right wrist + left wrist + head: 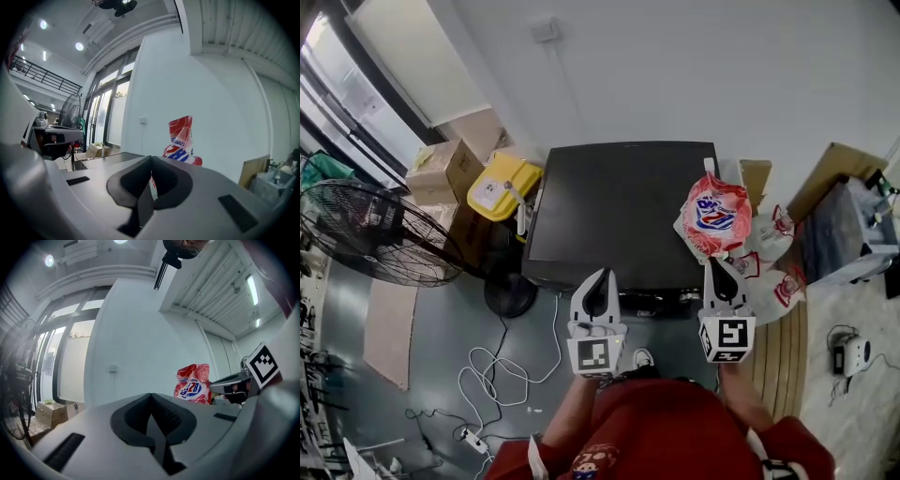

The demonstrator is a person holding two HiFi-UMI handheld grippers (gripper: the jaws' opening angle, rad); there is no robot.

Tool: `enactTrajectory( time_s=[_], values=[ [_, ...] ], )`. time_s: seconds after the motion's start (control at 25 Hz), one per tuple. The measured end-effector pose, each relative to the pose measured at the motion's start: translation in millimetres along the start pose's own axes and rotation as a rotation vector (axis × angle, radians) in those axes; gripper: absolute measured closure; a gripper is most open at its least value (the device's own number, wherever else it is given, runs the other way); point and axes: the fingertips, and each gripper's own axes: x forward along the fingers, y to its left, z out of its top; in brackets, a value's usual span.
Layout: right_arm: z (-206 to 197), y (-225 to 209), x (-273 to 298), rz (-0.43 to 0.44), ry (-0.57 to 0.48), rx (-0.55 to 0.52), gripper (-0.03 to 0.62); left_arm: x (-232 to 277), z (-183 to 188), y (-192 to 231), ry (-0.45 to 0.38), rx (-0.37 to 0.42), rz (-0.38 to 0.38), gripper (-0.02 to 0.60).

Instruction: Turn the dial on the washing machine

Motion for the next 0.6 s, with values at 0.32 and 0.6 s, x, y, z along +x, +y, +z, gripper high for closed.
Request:
enactTrajectory(
  time_s=[0.32, 0.6],
  values=[
    [-62, 10, -1, -0.028, 0.079, 0.031, 0.537, -12, -47, -3, 0.032, -0.063, -0.025, 0.572],
    [-116, 20, -3, -0.038, 0.197, 0.087, 0.502, -20, -94, -1, 0.126, -0.071, -0.047, 0.572]
  ],
)
